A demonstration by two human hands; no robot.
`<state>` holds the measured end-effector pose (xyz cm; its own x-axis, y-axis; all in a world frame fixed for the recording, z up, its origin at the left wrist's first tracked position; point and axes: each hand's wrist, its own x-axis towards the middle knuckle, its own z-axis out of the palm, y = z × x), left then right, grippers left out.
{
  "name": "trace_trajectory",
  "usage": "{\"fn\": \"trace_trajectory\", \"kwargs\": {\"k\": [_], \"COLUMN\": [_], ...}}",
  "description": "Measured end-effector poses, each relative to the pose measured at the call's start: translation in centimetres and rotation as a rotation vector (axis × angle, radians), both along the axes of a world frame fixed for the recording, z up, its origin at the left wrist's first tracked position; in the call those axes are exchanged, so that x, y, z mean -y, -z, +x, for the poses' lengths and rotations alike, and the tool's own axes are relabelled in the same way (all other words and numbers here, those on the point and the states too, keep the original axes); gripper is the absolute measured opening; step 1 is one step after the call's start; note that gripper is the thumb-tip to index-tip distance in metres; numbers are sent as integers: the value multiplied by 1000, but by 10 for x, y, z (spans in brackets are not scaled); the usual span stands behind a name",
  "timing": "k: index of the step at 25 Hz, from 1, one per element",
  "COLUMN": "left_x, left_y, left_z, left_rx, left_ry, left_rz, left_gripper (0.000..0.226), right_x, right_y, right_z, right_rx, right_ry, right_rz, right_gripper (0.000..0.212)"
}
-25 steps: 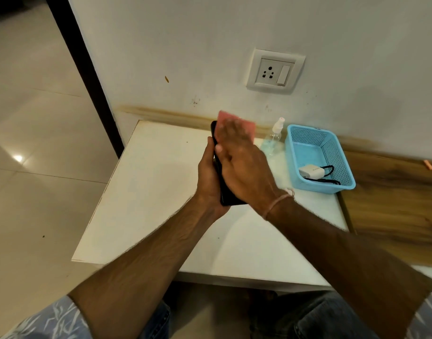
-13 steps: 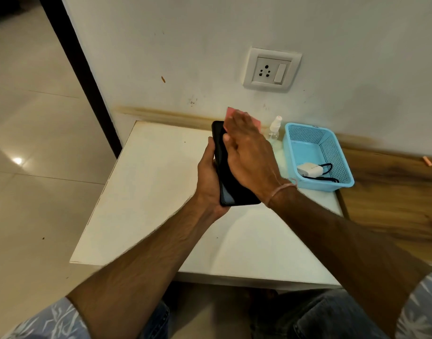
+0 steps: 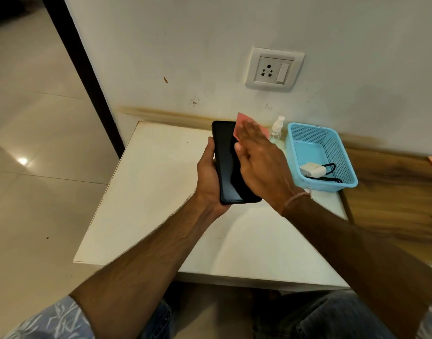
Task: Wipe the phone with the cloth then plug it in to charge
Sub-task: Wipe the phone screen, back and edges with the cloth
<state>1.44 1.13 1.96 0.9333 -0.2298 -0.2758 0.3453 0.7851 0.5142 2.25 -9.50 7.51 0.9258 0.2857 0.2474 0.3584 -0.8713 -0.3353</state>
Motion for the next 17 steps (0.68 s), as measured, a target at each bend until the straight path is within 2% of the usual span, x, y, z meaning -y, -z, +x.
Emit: {"fn": "trace_trajectory", "kwargs": {"k": [3,6,9,12,15,17], "left_x": [6,-3,-17,-16,-2,0], "left_y": [-1,6,4,0,-4,-4], "left_z": [-5,-3,4,6,1,-3], "left_rx": [43,110,70,24,37,42], "left_ry": [-22,-3,53,9,19,20], "left_rz": [-69,-109,-113,-37,-14,-52], "left_gripper": [54,60,77,73,64,59], "right_x": [-30,-36,-7,15,-1,-20], "right_y": [1,9,16,12,0,0], "right_z": [-2,-30,-56,-39,-7,-6], "right_rx": [6,-35,15,28,-28,-15], "right_ry": [-48,-203,-315,-230,-57,-60], "right_rz": [-4,30,-9,-58,5,46], "right_gripper": [47,46,46,47,48,47]}}
